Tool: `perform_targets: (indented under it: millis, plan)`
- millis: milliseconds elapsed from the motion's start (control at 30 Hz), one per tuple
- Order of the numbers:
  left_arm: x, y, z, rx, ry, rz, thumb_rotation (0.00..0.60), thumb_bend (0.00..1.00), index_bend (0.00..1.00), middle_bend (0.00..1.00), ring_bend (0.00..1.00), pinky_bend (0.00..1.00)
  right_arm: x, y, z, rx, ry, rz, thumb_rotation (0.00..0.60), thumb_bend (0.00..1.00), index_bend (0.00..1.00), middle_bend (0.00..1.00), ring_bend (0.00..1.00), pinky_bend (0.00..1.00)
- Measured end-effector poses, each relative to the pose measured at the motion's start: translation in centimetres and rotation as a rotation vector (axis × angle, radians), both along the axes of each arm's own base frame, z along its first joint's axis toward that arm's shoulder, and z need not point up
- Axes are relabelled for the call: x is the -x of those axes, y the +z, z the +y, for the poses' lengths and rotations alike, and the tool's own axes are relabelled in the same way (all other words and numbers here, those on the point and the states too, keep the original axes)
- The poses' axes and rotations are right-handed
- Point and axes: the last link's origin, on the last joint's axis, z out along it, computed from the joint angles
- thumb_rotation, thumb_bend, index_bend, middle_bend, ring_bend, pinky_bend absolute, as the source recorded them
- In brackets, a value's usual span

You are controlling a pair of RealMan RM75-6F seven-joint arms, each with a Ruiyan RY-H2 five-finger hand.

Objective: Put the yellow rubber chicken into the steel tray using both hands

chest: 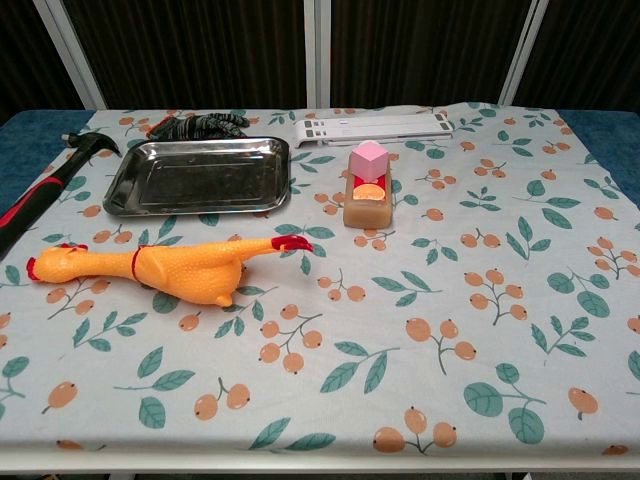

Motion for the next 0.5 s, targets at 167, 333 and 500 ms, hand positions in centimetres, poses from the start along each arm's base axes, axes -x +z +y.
perform_targets:
  millis: [167, 333, 500]
  plan:
    - [0.1, -0.2, 0.1, 0.009, 0.015, 0.01, 0.6, 0.04, 0.25, 0.17, 0.1, 0.18, -0.1, -0.2, -0.3, -0.007, 0.001, 0.001, 0.6, 0.16, 0.0, 0.08, 0.0, 0.02]
    - [-0.1, -0.3, 0.2, 0.006, 0.005, 0.008, 0.6, 0.04, 0.25, 0.17, 0.1, 0.19, 0.0, 0.0, -0.4, -0.002, 0.001, -0.002, 0.6, 0.16, 0.0, 0.08, 0.0, 0.02]
    - [-1.0, -0.6, 1.0, 0.027, -0.045, -0.006, 0.6, 0.1, 0.25, 0.17, 0.1, 0.19, -0.1, 0.3, -0.5, 0.007, 0.007, 0.002, 0.6, 0.16, 0.0, 0.08, 0.0, 0.02]
